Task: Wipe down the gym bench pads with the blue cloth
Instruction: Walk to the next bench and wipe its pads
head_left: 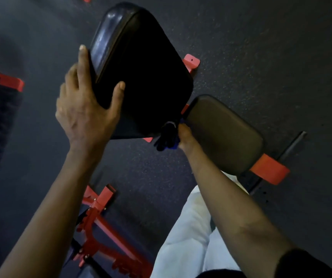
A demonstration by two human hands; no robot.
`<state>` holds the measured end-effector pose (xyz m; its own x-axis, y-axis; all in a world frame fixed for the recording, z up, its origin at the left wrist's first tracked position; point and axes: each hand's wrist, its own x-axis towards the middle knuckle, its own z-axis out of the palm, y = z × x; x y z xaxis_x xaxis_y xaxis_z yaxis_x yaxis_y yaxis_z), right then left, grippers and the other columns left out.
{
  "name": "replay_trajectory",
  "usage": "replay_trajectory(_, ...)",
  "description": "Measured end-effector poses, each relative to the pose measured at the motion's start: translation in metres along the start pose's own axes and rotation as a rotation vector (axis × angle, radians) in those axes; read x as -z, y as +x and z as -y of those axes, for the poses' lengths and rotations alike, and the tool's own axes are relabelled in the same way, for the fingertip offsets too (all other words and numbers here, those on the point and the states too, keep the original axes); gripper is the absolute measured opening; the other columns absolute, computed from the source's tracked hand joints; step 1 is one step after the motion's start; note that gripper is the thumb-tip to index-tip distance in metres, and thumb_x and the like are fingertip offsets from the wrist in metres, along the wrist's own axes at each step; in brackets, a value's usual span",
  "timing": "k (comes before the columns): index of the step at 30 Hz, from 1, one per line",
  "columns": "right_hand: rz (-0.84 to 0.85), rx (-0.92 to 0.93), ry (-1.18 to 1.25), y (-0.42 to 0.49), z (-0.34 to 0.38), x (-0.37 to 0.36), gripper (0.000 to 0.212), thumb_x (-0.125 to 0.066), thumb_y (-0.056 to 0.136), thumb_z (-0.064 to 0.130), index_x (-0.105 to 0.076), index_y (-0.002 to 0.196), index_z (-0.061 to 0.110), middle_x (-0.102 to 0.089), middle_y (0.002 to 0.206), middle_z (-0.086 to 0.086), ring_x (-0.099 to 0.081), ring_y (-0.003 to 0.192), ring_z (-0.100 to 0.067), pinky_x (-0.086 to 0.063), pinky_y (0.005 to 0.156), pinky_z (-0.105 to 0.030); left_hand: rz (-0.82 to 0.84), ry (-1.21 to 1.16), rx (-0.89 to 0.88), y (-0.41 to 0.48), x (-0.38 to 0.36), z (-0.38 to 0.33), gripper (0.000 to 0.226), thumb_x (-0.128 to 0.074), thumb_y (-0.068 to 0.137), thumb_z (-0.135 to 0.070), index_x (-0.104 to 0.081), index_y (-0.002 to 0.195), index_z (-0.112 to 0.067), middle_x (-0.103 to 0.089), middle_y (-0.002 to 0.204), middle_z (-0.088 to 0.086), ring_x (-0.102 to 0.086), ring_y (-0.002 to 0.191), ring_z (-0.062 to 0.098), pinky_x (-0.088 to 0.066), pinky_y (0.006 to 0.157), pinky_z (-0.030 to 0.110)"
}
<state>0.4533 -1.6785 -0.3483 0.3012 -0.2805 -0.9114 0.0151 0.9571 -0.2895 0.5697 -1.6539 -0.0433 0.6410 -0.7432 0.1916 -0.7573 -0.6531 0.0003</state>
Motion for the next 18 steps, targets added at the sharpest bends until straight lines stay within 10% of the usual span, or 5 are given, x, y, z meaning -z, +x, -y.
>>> replay_trajectory(3,-0.082,0.232,-0.302,-0.023,0.005,0.050,0.005,-0.063,0.097,0.018,-0.065,0.099,0.014,-0.065,0.086,-0.006,-0.061,0.075,-0.020,-0.050,0.072,-0.037,-0.161,-0.113,0.014,-0.011,-0.009,0.004,0.072,-0.049,0.100,-0.064,-0.043,0.155,-0.018,-0.055,0.148,0.004,-0.055,0.131,0.023,-0.041,0.104,0.036)
replay_trajectory(10,-0.248,0.515,-1.375,-0.043,0.030,0.175,0.052,-0.065,0.095,0.030,-0.052,0.144,0.019,-0.056,0.132,-0.022,-0.056,0.119,-0.044,-0.044,0.103,-0.048,-0.246,-0.474,0.156,-0.149,-0.052,-0.005,0.058,-0.058,0.101,-0.009,-0.036,0.153,0.005,-0.026,0.161,0.032,-0.023,0.153,0.039,-0.017,0.125,0.053)
replay_trajectory(18,-0.029,0.471,-1.911,0.009,0.050,0.226,0.082,-0.056,0.097,0.054,-0.007,0.161,0.039,-0.002,0.170,-0.004,-0.010,0.154,-0.040,-0.021,0.120,-0.062,0.812,-0.775,0.738,-0.234,-0.201,-0.052,0.069,-0.052,0.106,-0.033,-0.020,0.162,-0.007,-0.023,0.167,0.015,-0.025,0.153,0.030,-0.020,0.123,0.037)
